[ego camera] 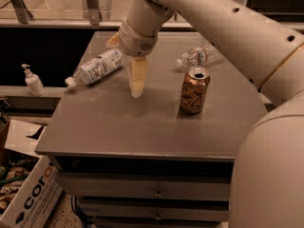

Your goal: Knock blue plastic bottle over

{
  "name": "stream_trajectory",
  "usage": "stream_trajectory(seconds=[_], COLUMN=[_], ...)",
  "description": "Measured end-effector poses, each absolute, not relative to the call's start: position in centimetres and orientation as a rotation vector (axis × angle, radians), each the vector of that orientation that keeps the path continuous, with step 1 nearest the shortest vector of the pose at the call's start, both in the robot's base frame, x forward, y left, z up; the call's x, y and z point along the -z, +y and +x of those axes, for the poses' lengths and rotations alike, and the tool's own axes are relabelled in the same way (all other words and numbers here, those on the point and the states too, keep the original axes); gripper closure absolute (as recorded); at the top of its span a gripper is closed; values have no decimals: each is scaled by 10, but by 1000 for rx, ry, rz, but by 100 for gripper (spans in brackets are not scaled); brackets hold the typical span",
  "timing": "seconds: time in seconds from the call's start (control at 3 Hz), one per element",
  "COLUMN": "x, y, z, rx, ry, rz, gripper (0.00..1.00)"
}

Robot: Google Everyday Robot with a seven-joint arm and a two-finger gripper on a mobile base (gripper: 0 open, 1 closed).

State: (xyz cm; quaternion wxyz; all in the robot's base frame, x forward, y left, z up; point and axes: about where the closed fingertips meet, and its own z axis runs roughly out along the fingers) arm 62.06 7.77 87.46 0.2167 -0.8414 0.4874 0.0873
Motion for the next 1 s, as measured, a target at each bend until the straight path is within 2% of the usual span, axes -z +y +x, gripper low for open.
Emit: stream_trajectory(seconds=[1.0], x=[-879], y=[34], z=[649], rx=[-544], ry=[1538], rz=[-1951], gripper=[0])
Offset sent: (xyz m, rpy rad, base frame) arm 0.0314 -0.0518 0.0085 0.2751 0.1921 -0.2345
